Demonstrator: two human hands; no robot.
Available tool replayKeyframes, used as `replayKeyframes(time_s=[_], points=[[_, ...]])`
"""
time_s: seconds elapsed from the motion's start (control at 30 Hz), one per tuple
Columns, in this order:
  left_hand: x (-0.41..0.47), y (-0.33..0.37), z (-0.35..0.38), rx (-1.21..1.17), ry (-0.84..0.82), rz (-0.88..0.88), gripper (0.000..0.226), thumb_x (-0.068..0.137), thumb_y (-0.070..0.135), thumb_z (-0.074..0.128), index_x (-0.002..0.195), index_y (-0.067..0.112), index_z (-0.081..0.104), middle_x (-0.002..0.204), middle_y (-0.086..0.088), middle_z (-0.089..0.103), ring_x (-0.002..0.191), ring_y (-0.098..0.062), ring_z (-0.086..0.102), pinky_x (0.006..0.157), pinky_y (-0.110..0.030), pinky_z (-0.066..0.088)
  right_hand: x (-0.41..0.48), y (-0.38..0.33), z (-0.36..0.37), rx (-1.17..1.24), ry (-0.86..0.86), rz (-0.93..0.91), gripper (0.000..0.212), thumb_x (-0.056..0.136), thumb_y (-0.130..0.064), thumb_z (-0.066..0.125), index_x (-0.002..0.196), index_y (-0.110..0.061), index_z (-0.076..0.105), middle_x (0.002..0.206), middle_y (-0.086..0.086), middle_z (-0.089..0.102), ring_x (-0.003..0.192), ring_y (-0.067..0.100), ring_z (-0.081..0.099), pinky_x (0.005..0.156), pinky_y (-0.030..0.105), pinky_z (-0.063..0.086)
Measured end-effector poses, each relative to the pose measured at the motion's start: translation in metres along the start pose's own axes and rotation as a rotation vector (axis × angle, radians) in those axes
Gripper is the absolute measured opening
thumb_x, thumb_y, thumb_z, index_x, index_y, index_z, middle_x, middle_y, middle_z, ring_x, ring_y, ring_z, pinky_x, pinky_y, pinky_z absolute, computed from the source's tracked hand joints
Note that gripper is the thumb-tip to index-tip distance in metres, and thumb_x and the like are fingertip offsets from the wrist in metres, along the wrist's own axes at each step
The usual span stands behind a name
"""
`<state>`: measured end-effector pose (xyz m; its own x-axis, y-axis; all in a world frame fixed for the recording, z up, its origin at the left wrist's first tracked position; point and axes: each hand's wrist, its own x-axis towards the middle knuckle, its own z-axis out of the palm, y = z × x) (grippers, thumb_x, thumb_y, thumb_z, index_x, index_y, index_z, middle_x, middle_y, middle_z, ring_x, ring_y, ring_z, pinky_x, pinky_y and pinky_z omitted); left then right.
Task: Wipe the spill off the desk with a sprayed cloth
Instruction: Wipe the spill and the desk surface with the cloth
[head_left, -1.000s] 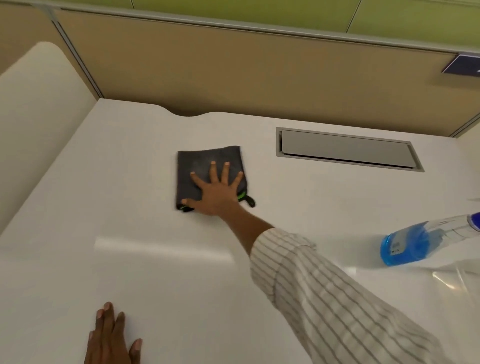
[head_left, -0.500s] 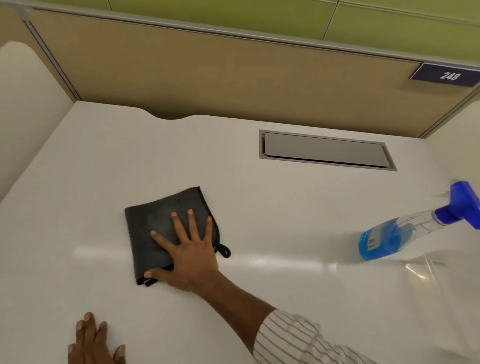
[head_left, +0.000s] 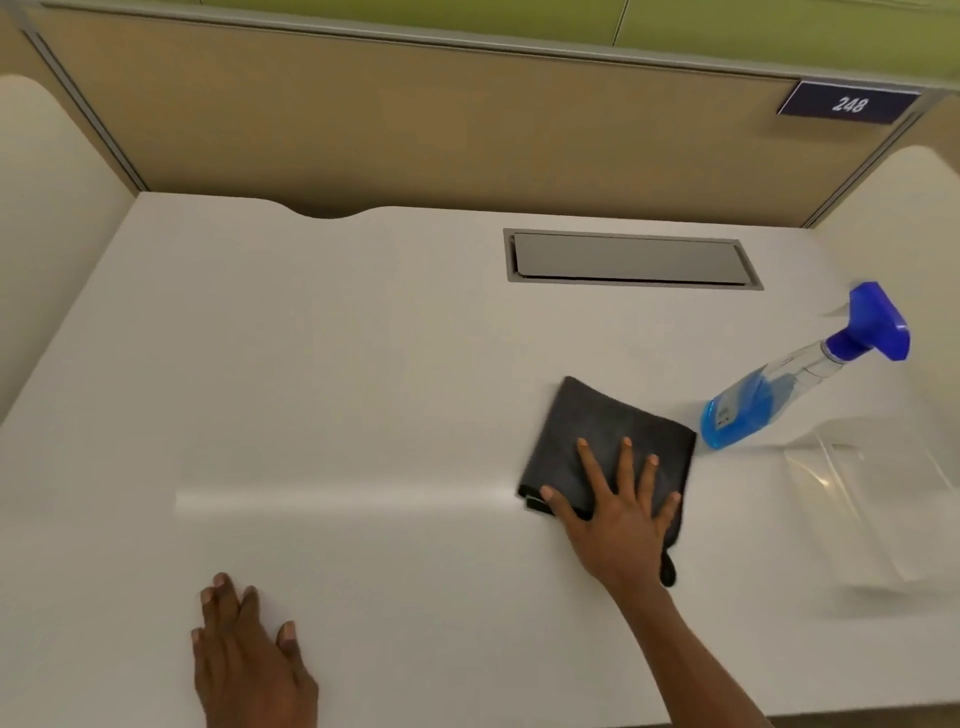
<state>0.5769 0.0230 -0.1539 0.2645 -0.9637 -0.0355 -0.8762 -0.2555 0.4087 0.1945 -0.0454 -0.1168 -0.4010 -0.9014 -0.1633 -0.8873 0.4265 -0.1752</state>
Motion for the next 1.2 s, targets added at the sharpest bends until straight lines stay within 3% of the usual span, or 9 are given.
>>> replayKeyframes(time_s=[0.13, 0.27, 0.4, 0.57, 0.73, 0.9, 1.07, 1.2], points=[[-0.011, -0.006, 0.000, -0.019, 0.052, 0.035, 0.065, 0.094, 0.030, 0.039, 0.140, -0.015, 0.050, 0.164, -0.033, 0.036, 0.153, -0.050, 0.035, 0.122, -0.067, 0.027, -0.060, 0.004, 0.013, 0.014, 0.060, 0.156, 0.083, 0.087, -0.091, 0.025, 0.159, -0.056, 0.004, 0.176, 0.007, 0.001, 0.160, 0.040, -0.005, 0.120, 0.076, 0.007], [-0.013, -0.008, 0.000, -0.018, 0.073, 0.045, 0.063, 0.096, 0.029, 0.039, 0.144, -0.011, 0.047, 0.168, -0.029, 0.033, 0.155, -0.047, 0.033, 0.123, -0.066, 0.028, -0.105, -0.042, 0.029, 0.021, 0.030, 0.197, 0.090, 0.083, -0.093, 0.020, 0.162, -0.048, 0.018, 0.175, 0.014, 0.007, 0.159, 0.046, -0.003, 0.117, 0.079, 0.008], [-0.016, -0.008, 0.000, -0.021, 0.113, 0.041, 0.060, 0.099, 0.029, 0.038, 0.147, -0.008, 0.046, 0.170, -0.025, 0.031, 0.157, -0.044, 0.032, 0.122, -0.064, 0.029, -0.131, -0.107, 0.035, 0.032, -0.035, -0.084, 0.088, 0.085, -0.087, 0.038, 0.161, -0.044, 0.025, 0.173, 0.018, 0.009, 0.157, 0.052, -0.002, 0.115, 0.082, 0.007], [-0.019, -0.012, -0.003, -0.030, 0.135, 0.051, 0.061, 0.099, 0.030, 0.037, 0.148, -0.005, 0.045, 0.170, -0.025, 0.031, 0.157, -0.045, 0.031, 0.120, -0.065, 0.029, -0.156, -0.156, 0.040, 0.060, -0.216, -0.556, 0.088, 0.090, -0.079, 0.043, 0.162, -0.048, 0.005, 0.172, 0.012, -0.019, 0.153, 0.047, -0.029, 0.115, 0.079, -0.008], [-0.016, -0.019, -0.006, -0.028, 0.094, 0.056, 0.064, 0.096, 0.029, 0.037, 0.150, -0.004, 0.043, 0.171, -0.024, 0.030, 0.158, -0.045, 0.028, 0.119, -0.068, 0.029, -0.172, -0.121, 0.037, 0.040, -0.245, -0.663, 0.083, 0.091, -0.082, 0.040, 0.160, -0.054, 0.004, 0.173, 0.002, -0.021, 0.156, 0.039, -0.026, 0.117, 0.071, -0.012], [-0.019, -0.015, -0.003, -0.041, 0.130, 0.077, 0.062, 0.096, 0.025, 0.038, 0.149, -0.007, 0.043, 0.170, -0.027, 0.030, 0.158, -0.046, 0.028, 0.123, -0.064, 0.023, -0.163, -0.053, 0.011, 0.018, -0.229, -0.544, 0.080, 0.090, -0.089, 0.033, 0.157, -0.061, -0.002, 0.173, -0.008, -0.022, 0.157, 0.026, -0.029, 0.124, 0.066, -0.006], [-0.017, -0.006, -0.002, -0.085, 0.099, 0.008, 0.063, 0.092, 0.022, 0.037, 0.149, -0.007, 0.040, 0.171, -0.028, 0.026, 0.160, -0.045, 0.021, 0.130, -0.045, 0.004, -0.133, 0.021, -0.004, -0.039, -0.074, -0.218, 0.082, 0.087, -0.092, 0.030, 0.157, -0.061, 0.001, 0.175, -0.008, -0.012, 0.160, 0.027, -0.019, 0.127, 0.065, 0.002], [-0.018, 0.001, -0.004, -0.092, 0.096, -0.019, 0.063, 0.091, 0.021, 0.039, 0.148, -0.006, 0.041, 0.171, -0.027, 0.027, 0.161, -0.043, 0.021, 0.130, -0.047, 0.007, -0.127, 0.063, -0.005, -0.009, -0.004, 0.038, 0.082, 0.088, -0.093, 0.020, 0.158, -0.058, -0.001, 0.175, -0.004, -0.009, 0.161, 0.031, -0.015, 0.126, 0.068, 0.004]])
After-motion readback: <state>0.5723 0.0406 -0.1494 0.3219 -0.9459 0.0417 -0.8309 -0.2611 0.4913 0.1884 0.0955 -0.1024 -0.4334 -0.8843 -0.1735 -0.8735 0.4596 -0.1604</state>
